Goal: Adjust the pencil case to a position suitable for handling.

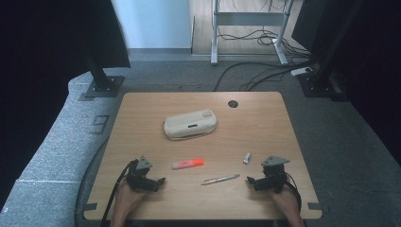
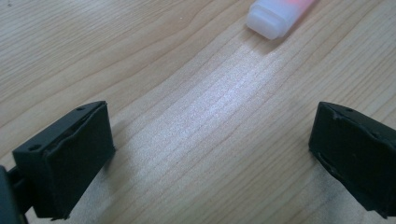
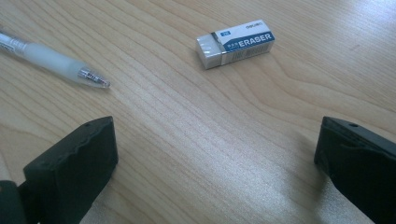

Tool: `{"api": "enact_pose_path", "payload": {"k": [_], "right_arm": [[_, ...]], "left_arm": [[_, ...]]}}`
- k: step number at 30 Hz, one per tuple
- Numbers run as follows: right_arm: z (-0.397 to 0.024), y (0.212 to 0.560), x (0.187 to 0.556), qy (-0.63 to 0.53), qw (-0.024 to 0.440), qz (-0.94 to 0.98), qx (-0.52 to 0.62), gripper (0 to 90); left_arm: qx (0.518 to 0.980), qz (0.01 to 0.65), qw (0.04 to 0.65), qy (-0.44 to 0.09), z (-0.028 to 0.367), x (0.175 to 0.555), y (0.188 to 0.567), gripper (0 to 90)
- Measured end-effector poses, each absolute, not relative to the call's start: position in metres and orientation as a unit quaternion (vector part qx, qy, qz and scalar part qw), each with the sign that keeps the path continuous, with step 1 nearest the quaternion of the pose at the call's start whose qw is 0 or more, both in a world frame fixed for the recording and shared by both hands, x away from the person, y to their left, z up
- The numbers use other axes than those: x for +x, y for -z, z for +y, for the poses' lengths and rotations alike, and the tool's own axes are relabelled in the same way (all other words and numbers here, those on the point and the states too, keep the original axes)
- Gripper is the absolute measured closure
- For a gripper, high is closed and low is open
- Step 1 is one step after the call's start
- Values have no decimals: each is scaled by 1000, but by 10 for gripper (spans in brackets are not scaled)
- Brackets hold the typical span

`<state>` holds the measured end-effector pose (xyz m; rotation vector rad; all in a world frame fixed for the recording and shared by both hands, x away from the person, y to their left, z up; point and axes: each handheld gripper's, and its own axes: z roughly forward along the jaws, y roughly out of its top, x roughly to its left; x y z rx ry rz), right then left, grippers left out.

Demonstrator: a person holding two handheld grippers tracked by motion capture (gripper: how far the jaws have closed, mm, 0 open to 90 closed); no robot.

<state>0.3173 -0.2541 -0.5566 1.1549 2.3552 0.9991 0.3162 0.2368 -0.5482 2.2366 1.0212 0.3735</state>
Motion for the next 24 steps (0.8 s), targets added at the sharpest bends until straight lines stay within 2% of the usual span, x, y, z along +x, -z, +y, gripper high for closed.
{"api": "enact_pose_path", "payload": {"k": [24], "right_arm": [[-254,557,318,-351,166,828,405,0]], "left_arm": [[845,401,321,-146,231,321,547,15]]}}
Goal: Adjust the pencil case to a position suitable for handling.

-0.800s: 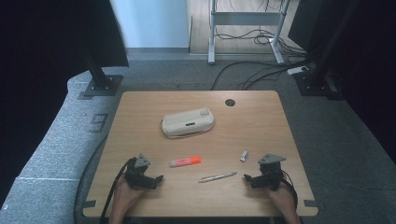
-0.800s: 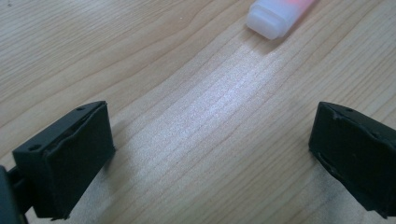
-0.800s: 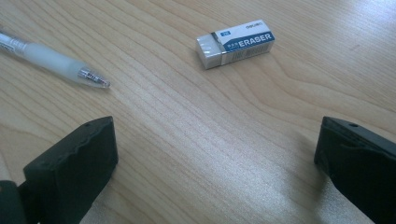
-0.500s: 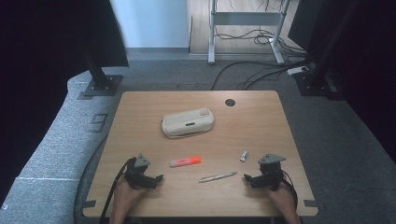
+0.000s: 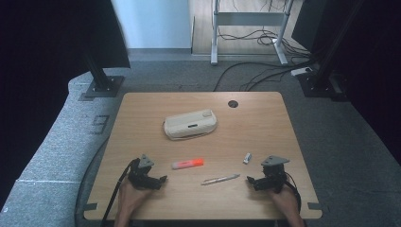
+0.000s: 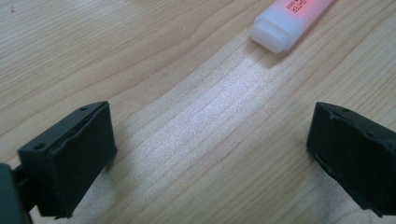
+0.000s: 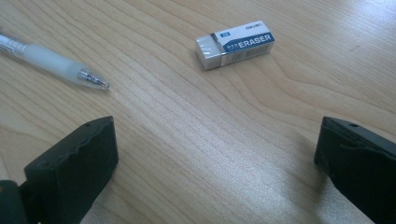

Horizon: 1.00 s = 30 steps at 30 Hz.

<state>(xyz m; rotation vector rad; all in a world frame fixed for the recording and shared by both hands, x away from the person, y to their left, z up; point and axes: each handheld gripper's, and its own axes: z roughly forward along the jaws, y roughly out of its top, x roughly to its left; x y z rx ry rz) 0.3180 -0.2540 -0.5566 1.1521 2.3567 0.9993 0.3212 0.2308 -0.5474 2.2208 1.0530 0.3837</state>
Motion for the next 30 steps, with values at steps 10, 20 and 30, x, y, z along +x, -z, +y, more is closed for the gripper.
{"api": "enact_pose_path", "payload": {"k": [10,20,30], "right_arm": [[-254,557,318,-351,167,828,405,0],[-254,557,318,-351,166,828,405,0],[-254,557,318,-351,166,828,405,0]], "left_arm": [[848,385,340,-131,228,326,534,33],[852,374,347,-120,224,342,520,61],[862,354,344,-119,212,364,500,93]]}}
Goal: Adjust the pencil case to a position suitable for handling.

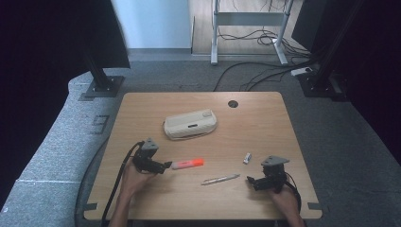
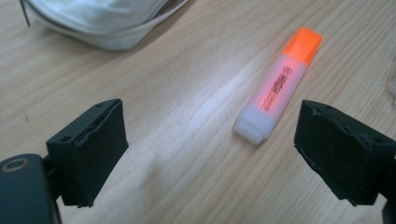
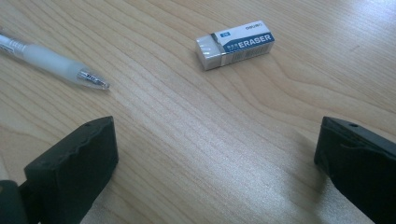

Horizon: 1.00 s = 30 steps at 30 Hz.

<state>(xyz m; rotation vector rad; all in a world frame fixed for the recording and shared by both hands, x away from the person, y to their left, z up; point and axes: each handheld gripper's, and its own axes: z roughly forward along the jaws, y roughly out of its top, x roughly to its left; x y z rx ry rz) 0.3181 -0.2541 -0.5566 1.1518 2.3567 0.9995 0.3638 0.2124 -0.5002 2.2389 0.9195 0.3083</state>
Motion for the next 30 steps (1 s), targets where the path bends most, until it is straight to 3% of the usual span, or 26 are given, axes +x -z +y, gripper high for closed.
{"api": "enact_pose_path", "payload": {"k": [30], "right_arm": [[-254,557,318,-351,166,828,405,0]], "left_arm": [[885,322,324,-90,175,446,466,147]]}}
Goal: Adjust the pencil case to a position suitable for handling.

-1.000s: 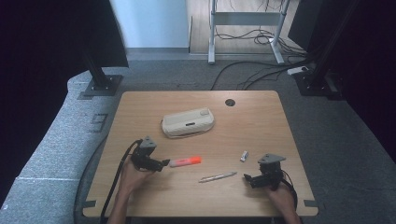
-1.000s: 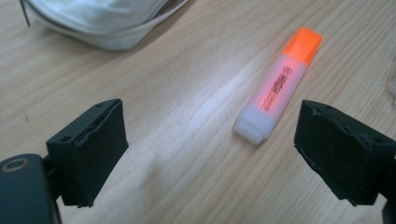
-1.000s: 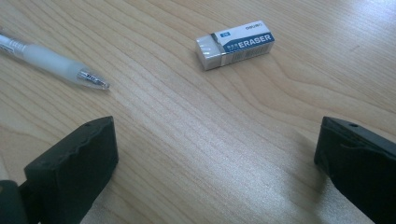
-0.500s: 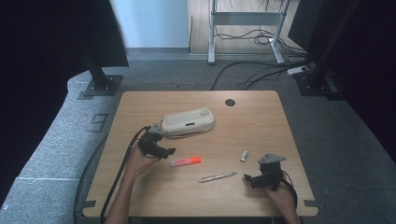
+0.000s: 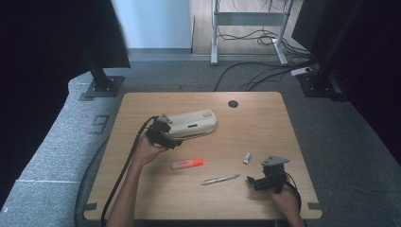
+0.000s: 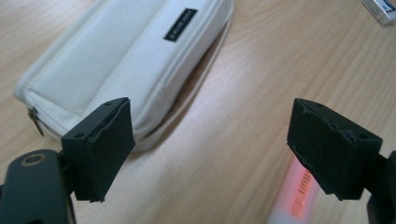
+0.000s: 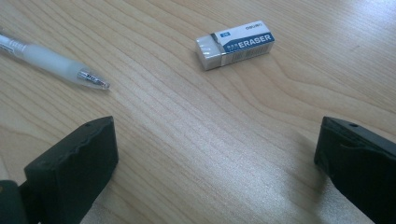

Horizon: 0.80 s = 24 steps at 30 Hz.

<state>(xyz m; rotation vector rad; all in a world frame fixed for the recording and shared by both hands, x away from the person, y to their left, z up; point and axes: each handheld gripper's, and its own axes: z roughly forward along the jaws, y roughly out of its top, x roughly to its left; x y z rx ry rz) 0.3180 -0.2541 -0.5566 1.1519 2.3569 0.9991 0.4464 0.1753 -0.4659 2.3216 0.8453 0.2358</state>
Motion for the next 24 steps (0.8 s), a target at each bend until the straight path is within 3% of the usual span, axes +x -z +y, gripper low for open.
{"api": "enact_pose_path", "payload": {"k": [24], "right_arm": [[-254,557,318,-352,167,828,403,0]], "left_arm": [[894,317,310,-57,164,502,487,185]]}}
